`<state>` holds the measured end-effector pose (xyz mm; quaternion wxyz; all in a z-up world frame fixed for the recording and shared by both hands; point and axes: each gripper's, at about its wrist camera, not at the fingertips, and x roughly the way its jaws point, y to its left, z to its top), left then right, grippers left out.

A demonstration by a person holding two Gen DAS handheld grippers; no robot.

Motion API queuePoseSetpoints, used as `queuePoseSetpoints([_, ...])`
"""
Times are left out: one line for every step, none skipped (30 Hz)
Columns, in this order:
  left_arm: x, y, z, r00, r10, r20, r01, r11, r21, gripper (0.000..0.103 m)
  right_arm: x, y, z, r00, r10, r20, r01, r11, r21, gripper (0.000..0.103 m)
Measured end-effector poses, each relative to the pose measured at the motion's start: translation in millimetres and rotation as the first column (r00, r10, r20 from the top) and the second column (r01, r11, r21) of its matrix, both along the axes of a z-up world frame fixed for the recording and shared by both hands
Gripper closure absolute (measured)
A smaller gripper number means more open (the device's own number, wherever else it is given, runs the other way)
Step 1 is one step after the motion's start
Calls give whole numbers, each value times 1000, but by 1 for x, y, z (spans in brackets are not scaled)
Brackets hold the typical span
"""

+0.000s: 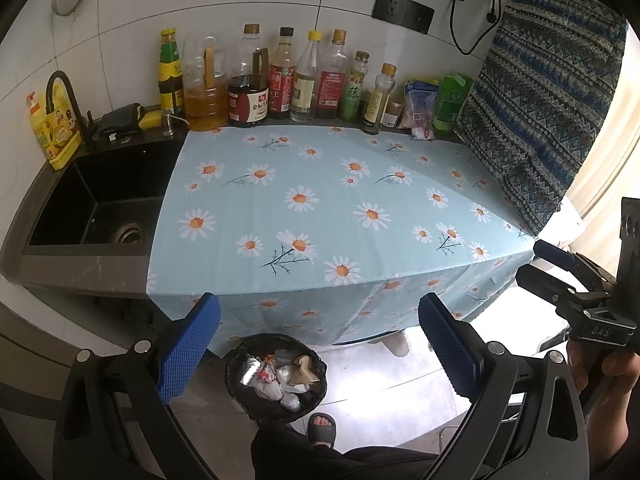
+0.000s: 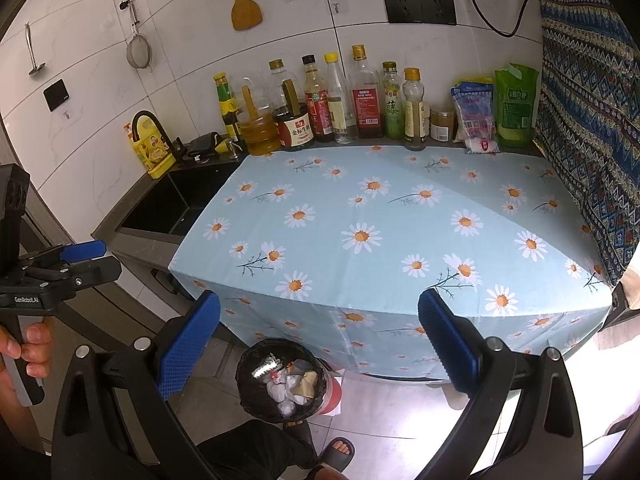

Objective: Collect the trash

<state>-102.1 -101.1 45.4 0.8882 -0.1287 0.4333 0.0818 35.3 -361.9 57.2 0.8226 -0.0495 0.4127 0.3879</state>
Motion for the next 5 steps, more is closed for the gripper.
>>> queuePoseSetpoints([-1,0,0,1000,3,1,-3,1000,0,7,1,0,0,1000,1,0,-1,1000,1,5])
queuePoseSetpoints([-1,0,0,1000,7,1,-7,1000,3,7,1,0,-1,1000,1,1,-1,1000,1,5])
queuePoseSetpoints([-2,1,0,1000,11,1,-11,1000,4,7,1,0,-1,1000,2,0,-2,1000,2,5])
queuePoseSetpoints([-2,2,0,1000,15,1,-15,1000,3,7,0,0,-1,1000,2,0,-2,1000,1,5])
queuePoseSetpoints([-3,2,0,1000,16,1,-16,1000,0,7,0,0,-1,1000,4,1,-4,1000,0,5])
